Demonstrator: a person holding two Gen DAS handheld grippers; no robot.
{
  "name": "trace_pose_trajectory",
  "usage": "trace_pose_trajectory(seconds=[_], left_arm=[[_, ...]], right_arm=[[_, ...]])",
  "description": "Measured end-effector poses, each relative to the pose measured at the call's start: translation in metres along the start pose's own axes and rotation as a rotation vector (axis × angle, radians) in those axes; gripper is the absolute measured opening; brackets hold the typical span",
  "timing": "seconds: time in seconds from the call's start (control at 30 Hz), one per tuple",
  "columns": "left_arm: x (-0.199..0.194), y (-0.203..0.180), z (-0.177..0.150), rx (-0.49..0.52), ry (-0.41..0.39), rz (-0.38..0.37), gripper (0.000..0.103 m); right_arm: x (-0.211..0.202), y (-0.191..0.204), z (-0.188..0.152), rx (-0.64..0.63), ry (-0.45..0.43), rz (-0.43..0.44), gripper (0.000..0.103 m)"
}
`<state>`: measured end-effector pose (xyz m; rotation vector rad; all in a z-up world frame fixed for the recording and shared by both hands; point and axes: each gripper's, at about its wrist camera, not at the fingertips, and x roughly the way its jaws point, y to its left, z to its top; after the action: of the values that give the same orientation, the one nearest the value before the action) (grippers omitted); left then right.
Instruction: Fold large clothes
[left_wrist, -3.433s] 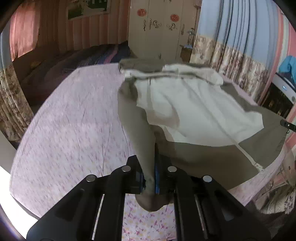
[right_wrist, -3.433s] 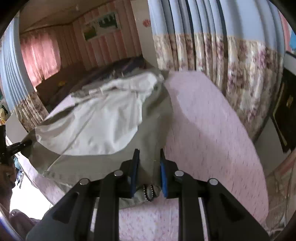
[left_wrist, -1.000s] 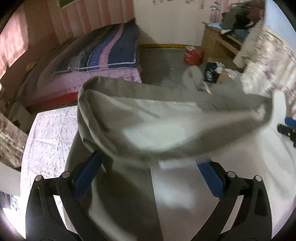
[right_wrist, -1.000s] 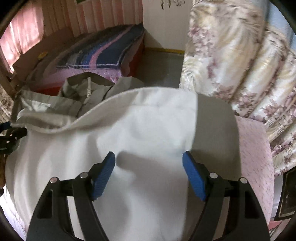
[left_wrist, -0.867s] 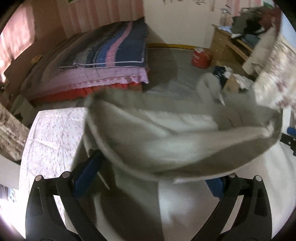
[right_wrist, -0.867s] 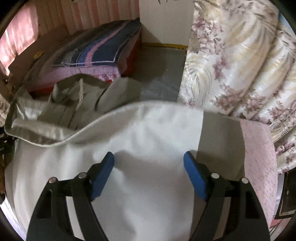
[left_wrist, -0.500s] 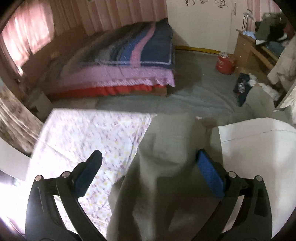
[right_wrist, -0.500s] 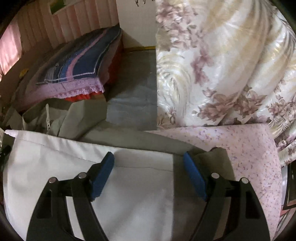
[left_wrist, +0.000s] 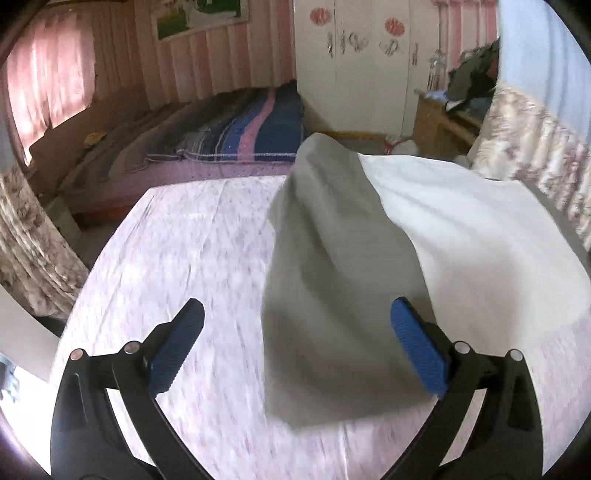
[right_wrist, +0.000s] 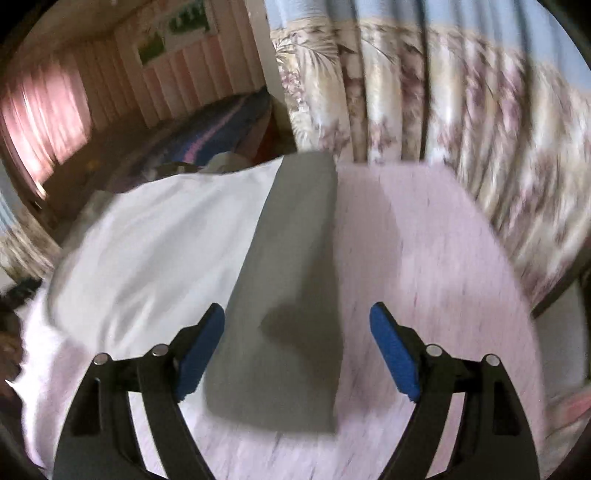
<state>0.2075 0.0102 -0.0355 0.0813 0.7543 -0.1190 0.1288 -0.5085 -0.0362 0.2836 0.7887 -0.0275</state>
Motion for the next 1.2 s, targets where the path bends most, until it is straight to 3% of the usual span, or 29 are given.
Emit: trace_pose_trajectory(seconds=[0.1, 0.27, 0.37, 0.4, 0.43, 0.53, 0.73, 0.83, 0.87, 0.9, 1.1, 1.2], left_arm=[[-0.005, 0.004, -0.030, -0.030, 0.011, -0.015, 0.100], [-0.004, -0.006, -0.062, -0.014, 0.006, -0.003, 0.100], [0.004, -0.010, -0.068, -0.006, 0.014, -0.017, 0.100], [0.009, -0.009, -0.069, -0.008, 0.015, -0.021, 0.100], [0.013, -0.008, -0.067, -0.016, 0.027, -0.036, 0.100], [0.013, 0.000, -0.063, -0.050, 0.003, -0.060, 0.100], [0.017, -0.001, -0.062, -0.065, -0.006, -0.084, 0.098], [0.020, -0.008, -0.063, -0.047, 0.011, -0.143, 0.060], [0.021, -0.010, -0.063, -0.034, 0.024, -0.158, 0.033], [0.024, -0.013, -0.062, -0.019, 0.033, -0.174, 0.025], [0.018, -0.009, -0.063, -0.047, 0.007, -0.201, 0.008], [0.007, -0.009, -0.062, -0.034, -0.004, -0.194, 0.006]], right_arm=[[-0.015, -0.001, -0.041, 0.021, -0.015, 0.007, 0.081], [0.007, 0.006, -0.060, -0.021, -0.011, -0.031, 0.081], [0.014, 0.003, -0.063, 0.016, -0.015, -0.009, 0.080], [0.017, 0.003, -0.064, 0.020, -0.011, -0.004, 0.074], [0.020, 0.004, -0.064, 0.015, -0.007, 0.010, 0.058], [0.020, 0.011, -0.063, -0.003, -0.013, 0.022, 0.030], [0.017, 0.020, -0.067, -0.021, -0.046, 0.008, 0.024], [0.019, 0.016, -0.068, 0.000, -0.044, 0.026, 0.024], [0.020, 0.016, -0.067, 0.002, -0.047, 0.028, 0.024], [0.019, 0.016, -0.067, 0.000, -0.050, 0.027, 0.024], [0.010, 0.022, -0.066, -0.027, -0.079, 0.012, 0.022], [-0.002, 0.023, -0.066, -0.024, -0.098, 0.028, 0.019]])
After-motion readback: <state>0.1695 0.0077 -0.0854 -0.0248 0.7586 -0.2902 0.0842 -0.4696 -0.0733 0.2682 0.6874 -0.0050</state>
